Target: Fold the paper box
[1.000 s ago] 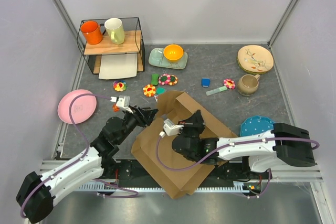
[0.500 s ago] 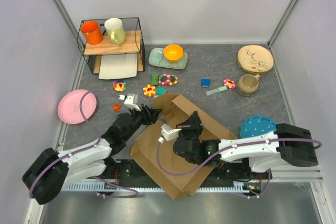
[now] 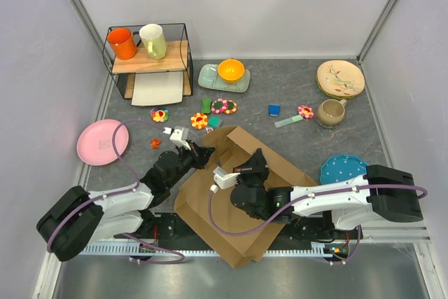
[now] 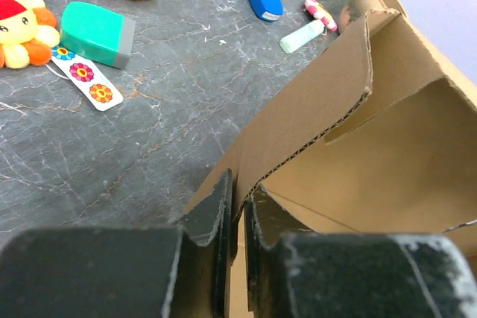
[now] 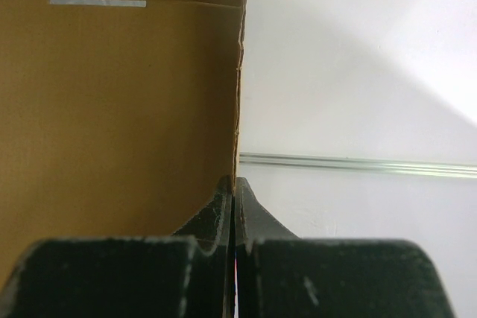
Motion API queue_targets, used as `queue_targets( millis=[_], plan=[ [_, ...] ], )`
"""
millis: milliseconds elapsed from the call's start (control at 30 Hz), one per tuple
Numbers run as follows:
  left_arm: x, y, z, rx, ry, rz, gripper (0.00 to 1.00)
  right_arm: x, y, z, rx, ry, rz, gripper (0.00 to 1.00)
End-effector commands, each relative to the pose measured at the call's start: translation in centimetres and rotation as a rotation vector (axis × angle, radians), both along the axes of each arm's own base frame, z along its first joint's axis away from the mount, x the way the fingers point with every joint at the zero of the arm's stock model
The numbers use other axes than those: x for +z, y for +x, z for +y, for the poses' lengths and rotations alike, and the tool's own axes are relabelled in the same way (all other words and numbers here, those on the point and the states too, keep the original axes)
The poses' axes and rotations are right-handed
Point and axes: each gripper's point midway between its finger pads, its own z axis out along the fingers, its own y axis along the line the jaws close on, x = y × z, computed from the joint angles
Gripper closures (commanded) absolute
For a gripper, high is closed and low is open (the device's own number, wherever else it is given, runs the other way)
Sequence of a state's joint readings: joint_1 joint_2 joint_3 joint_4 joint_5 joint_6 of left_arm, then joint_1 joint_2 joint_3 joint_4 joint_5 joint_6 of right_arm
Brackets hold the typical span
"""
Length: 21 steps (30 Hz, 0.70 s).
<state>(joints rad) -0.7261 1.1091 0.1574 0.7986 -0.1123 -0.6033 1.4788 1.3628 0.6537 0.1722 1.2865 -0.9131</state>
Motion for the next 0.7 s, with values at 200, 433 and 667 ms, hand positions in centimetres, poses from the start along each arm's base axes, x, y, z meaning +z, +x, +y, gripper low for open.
queue_targets(
  millis=[200,433,667],
  plan=[
    [4.2,-2.2,-2.6,-0.145,-0.159,-0.006,0.90,-0.1,-0.3,0.3,0.002,0.044,-0.002,1.00],
    [1.7,-5.3,-4.7,-0.304,-0.135,0.106,0.65,0.0,-0.4,0.2,-0.003,0.057,-0.002,1.00],
    [3.2,-5.6,-1.7,-0.217,-0.063,0.039,0.48,0.1,-0.6,-0.2,-0.011,0.062,-0.002,1.00]
  ],
)
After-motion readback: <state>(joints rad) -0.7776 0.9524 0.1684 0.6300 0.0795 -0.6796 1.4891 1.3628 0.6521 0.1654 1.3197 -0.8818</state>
